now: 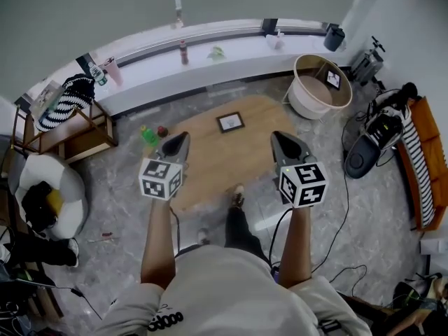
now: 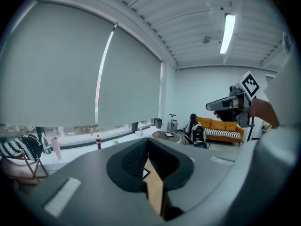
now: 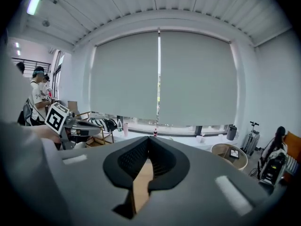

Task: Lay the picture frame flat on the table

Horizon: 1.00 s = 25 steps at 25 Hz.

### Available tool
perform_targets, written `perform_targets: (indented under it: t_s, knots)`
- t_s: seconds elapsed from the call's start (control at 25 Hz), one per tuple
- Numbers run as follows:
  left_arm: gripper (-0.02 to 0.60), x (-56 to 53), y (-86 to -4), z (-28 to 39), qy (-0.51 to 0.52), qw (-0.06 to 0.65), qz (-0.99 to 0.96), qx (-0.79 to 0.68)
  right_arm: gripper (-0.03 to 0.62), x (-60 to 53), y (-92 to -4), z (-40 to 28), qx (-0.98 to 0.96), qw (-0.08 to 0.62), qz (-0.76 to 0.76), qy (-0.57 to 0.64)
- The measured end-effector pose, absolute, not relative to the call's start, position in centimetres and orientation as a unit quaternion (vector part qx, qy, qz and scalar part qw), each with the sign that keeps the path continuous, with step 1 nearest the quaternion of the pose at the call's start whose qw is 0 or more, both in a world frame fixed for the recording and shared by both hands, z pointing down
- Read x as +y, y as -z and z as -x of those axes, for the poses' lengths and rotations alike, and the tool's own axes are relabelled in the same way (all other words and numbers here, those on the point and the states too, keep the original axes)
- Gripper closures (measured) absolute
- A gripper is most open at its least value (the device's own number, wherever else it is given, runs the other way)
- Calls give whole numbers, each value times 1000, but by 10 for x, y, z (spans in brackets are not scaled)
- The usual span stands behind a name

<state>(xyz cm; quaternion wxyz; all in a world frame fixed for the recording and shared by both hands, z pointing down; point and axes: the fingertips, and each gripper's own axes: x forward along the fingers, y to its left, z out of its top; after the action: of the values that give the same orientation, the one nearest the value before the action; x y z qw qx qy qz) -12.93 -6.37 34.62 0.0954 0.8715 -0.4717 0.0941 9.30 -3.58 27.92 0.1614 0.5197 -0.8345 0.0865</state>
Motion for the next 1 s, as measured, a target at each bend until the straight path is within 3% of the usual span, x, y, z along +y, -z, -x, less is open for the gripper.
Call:
perform_targets:
  t_s: [0.56,1.0]
  knots:
    - [571,30,-219,143,-51,-48,-889,-453,591,57,-191,-54,-847,135,-514,13]
    - [571,81,-160,135,-30,-120,-896,-427,592,95,-144,-32,-855,116,-502,62]
